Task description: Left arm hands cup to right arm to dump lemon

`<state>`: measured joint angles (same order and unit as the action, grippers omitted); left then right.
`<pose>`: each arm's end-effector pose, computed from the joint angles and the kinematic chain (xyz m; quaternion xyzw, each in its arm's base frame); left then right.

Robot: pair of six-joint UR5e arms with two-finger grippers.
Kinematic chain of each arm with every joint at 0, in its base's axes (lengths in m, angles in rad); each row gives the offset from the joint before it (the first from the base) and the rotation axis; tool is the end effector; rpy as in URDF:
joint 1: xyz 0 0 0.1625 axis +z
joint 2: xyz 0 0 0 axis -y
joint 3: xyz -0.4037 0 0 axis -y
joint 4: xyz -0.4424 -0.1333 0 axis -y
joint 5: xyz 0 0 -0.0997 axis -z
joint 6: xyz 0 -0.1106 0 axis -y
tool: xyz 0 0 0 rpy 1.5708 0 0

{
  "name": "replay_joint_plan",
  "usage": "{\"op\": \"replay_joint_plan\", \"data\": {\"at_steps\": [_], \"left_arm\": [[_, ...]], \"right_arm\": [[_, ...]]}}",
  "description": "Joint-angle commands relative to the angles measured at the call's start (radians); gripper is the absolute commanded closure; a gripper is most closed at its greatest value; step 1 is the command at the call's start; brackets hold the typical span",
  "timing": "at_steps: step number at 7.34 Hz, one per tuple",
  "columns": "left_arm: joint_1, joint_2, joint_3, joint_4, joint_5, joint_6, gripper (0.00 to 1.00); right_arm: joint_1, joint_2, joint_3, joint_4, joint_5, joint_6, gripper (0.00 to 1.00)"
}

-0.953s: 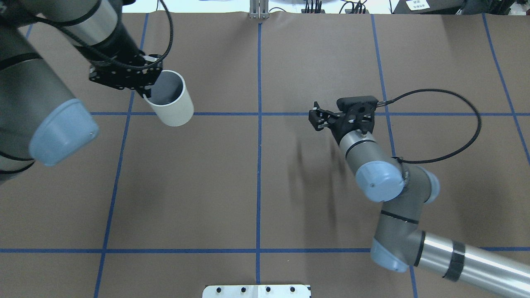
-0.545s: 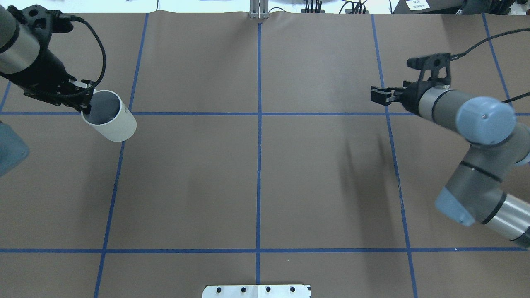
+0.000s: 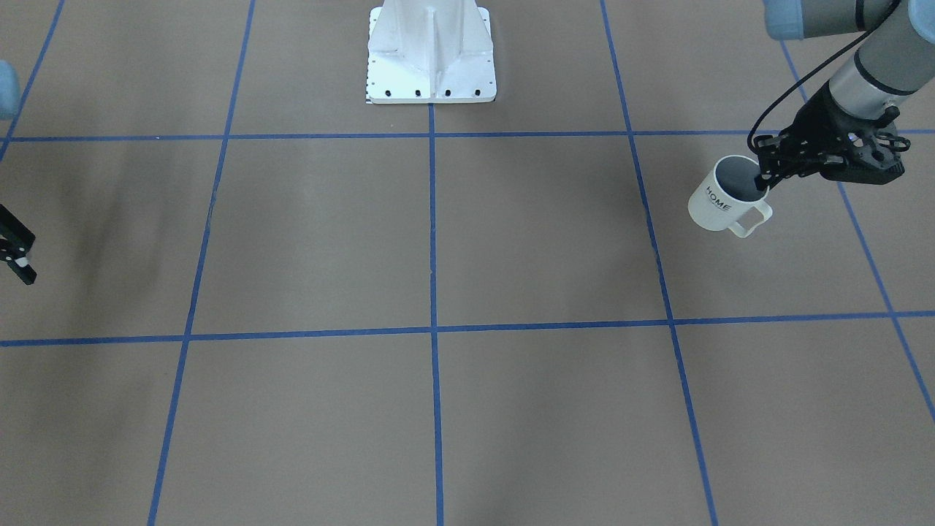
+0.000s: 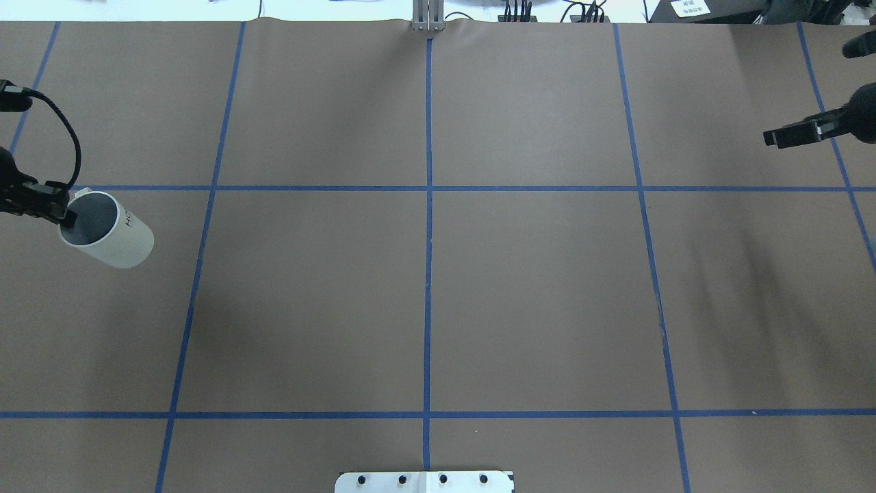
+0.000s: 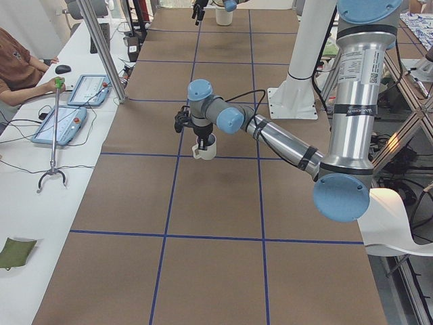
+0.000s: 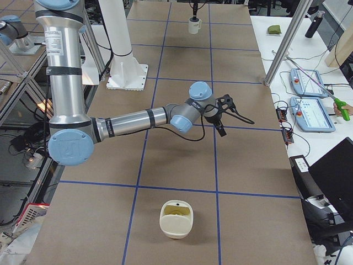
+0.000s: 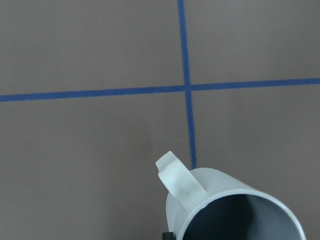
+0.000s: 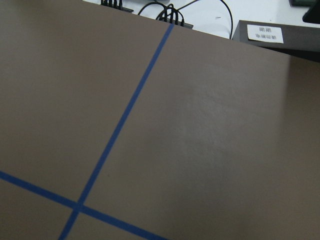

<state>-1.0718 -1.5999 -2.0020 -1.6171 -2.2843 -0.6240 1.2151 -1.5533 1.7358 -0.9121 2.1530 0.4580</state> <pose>0.2029 -0.4997 0.3942 0.0188 0.4112 0.0307 0.9108 -0.1331 -0.5665 0.4731 0.2555 -0.3954 -0.0723 0.8793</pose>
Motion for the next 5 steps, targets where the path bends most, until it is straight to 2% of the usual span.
{"op": "replay_joint_plan", "data": {"at_steps": [1, 2, 4, 5], "left_arm": [[-0.026, 0.023, 0.11, -0.009, 0.002, 0.036, 1.0], [-0.025, 0.023, 0.145, -0.009, 0.0, 0.036, 1.0], [-0.024, 0.023, 0.161, -0.009, -0.003, 0.033, 1.0], [-0.02, 0.02, 0.204, -0.009, -0.004, 0.035, 1.0]], "right_arm": [[0.082, -0.079, 0.001, -0.005, 0.126, -0.057, 0.0], [0.107, -0.088, -0.002, -0.008, 0.164, -0.073, 0.0], [0.113, -0.088, -0.002, -0.008, 0.166, -0.071, 0.0], [0.113, -0.083, -0.002, -0.011, 0.163, -0.07, 0.0]]}}
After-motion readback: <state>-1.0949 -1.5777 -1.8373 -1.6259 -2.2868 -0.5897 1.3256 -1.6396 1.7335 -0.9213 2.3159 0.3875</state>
